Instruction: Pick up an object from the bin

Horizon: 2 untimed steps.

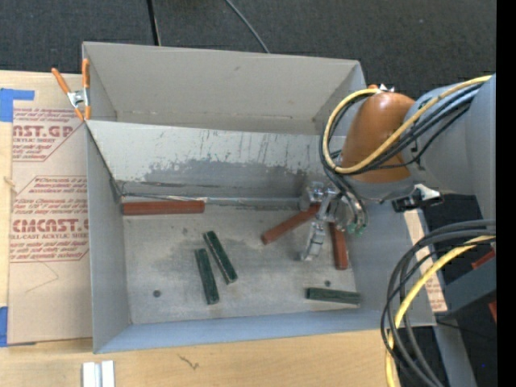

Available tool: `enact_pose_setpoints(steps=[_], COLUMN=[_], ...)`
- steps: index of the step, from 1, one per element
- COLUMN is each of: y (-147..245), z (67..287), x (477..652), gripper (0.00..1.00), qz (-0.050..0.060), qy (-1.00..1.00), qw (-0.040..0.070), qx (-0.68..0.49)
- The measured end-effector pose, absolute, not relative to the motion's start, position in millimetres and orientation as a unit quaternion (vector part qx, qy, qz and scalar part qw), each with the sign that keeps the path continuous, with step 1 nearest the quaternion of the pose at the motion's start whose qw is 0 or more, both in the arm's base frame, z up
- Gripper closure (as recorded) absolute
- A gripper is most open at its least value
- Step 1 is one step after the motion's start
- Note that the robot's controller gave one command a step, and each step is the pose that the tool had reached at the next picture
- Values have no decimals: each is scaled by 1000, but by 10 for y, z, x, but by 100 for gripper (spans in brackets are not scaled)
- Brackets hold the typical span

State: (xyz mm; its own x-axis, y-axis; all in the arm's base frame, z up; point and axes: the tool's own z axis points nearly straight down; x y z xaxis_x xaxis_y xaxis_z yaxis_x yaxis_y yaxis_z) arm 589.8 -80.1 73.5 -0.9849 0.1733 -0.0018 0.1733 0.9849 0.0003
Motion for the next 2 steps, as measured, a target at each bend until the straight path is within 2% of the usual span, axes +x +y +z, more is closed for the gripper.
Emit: enact_pose_setpoints(steps=[1,2], y=[-802,-802], z=[741,741], x=[5903,5903], gripper=[100,100], qz=[0,0], qy=[996,996], qw=[2,2], qx=[87,87])
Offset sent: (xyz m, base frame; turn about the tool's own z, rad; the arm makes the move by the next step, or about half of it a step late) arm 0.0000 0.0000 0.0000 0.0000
